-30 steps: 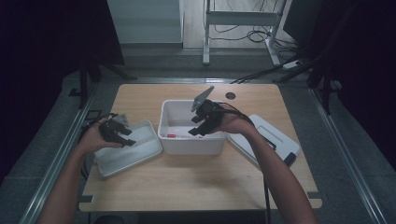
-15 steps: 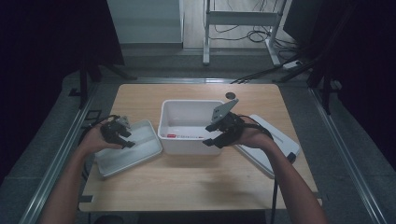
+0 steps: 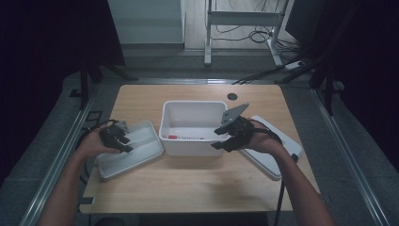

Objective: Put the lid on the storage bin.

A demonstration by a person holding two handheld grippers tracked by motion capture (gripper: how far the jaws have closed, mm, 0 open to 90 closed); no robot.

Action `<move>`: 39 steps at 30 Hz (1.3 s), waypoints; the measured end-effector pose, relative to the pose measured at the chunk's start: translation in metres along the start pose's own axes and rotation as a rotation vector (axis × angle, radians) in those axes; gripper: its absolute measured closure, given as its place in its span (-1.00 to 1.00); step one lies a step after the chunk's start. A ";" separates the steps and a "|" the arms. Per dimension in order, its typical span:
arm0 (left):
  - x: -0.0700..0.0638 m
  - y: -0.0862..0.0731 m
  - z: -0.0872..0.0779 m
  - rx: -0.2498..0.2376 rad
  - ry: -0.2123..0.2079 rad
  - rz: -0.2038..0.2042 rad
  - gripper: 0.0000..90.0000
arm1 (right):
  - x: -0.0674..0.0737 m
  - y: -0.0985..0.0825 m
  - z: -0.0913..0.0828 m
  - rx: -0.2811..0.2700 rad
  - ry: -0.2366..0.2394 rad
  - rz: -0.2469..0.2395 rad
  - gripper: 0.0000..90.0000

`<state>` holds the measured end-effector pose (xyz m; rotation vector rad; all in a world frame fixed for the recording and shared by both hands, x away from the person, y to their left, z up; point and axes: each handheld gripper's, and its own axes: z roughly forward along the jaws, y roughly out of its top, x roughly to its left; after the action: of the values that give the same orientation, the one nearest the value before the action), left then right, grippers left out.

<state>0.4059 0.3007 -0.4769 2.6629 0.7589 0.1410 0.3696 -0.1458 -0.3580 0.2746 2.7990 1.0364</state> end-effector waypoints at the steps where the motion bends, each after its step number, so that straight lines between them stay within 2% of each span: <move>1: 0.000 0.000 0.000 0.002 0.000 0.005 0.20 | 0.000 0.000 0.000 0.002 0.001 0.000 -0.01; 3: 0.000 0.001 0.002 0.009 -0.010 0.005 0.24 | 0.001 -0.001 0.001 0.008 -0.002 -0.004 -0.01; 7: 0.000 0.002 0.007 0.042 -0.047 0.013 0.53 | 0.002 -0.002 0.001 0.008 -0.002 -0.005 -0.01; 13: 0.003 -0.001 0.008 0.023 -0.093 -0.001 0.95 | 0.003 -0.006 0.000 0.012 -0.005 -0.004 -0.01; 17: 0.004 -0.002 0.007 0.022 -0.113 0.004 0.99 | 0.003 -0.008 -0.002 0.009 -0.014 0.004 -0.01; 20: 0.003 -0.002 0.006 0.032 -0.115 0.013 1.00 | 0.002 -0.011 -0.003 0.005 -0.019 0.013 -0.01; 22: 0.003 -0.004 0.000 0.022 -0.117 0.017 1.00 | 0.001 -0.013 -0.004 0.004 -0.018 0.011 -0.01; 27: 0.002 -0.009 -0.033 -0.022 -0.068 0.034 1.00 | 0.003 -0.018 -0.004 -0.001 -0.020 0.018 -0.01; 28: 0.002 -0.009 -0.033 -0.022 -0.068 0.034 1.00 | 0.003 -0.018 -0.004 -0.001 -0.020 0.018 -0.01; 29: 0.003 -0.010 -0.048 -0.043 -0.054 0.039 1.00 | 0.004 -0.019 -0.004 0.002 -0.022 0.018 -0.01; 31: 0.003 -0.010 -0.061 -0.053 -0.038 0.045 1.00 | 0.004 -0.021 -0.005 0.002 -0.022 0.018 -0.01; 35: 0.002 -0.005 -0.089 -0.068 -0.013 0.058 1.00 | 0.004 -0.023 -0.006 -0.004 -0.025 0.024 -0.01; 36: 0.002 -0.005 -0.089 -0.068 -0.013 0.058 1.00 | 0.004 -0.024 -0.007 -0.005 -0.026 0.027 -0.01; 37: 0.003 0.001 -0.102 -0.076 0.002 0.068 1.00 | 0.004 -0.025 -0.007 -0.009 -0.025 0.027 -0.01; 39: 0.002 0.007 -0.115 -0.084 0.013 0.084 1.00 | 0.004 -0.027 -0.007 -0.007 -0.025 0.030 0.00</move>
<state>0.3892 0.3333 -0.3672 2.6172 0.6313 0.2069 0.3608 -0.1695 -0.3703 0.3276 2.7764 1.0415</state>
